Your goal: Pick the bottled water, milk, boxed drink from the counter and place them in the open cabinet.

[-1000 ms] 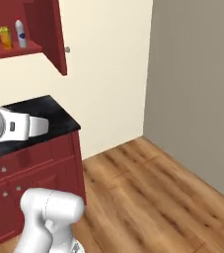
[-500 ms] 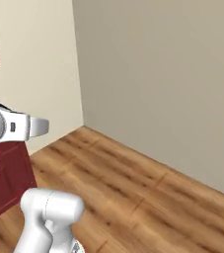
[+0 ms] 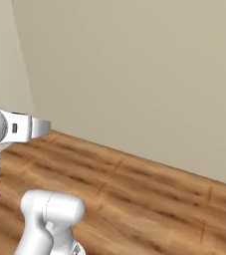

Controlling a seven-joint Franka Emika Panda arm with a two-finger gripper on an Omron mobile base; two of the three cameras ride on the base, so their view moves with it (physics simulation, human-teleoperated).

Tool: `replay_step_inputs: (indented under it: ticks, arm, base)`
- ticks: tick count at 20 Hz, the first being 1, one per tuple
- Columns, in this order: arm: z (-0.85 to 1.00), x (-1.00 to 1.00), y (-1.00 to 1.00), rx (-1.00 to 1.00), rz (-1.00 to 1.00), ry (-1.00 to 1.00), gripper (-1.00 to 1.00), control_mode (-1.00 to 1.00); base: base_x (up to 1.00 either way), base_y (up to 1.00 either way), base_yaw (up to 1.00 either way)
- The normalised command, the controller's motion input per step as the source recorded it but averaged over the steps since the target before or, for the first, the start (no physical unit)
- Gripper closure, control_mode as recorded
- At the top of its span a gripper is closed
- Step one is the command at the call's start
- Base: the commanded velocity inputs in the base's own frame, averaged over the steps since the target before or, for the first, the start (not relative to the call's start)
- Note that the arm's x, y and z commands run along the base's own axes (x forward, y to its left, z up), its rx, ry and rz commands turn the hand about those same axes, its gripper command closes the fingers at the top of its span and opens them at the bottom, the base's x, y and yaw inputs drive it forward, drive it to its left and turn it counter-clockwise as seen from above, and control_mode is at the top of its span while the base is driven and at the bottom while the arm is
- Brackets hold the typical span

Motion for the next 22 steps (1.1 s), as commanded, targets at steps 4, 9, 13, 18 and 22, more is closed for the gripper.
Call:
replay_step_inputs:
  ticks: [4,9,13,18,22]
  arm:
    - [0.00,0.00,0.00,0.00,0.00,0.00,-1.00,1.00]
    - [0.00,0.00,0.00,0.00,0.00,0.00,-1.00,1.00]
    - [0.00,0.00,0.00,0.00,0.00,0.00,-1.00,1.00]
    - [0.00,0.00,0.00,0.00,0.00,0.00,-1.00,1.00]
    - [0.00,0.00,0.00,0.00,0.00,0.00,-1.00,1.00]
  base:
    - [-0.58,0.00,-0.37]
    - [-0.43,0.00,-0.35]
    - [-0.33,-0.14,-0.36]
    - [-0.35,-0.29,-0.28]
    - [-0.40,-0.23,-0.23]
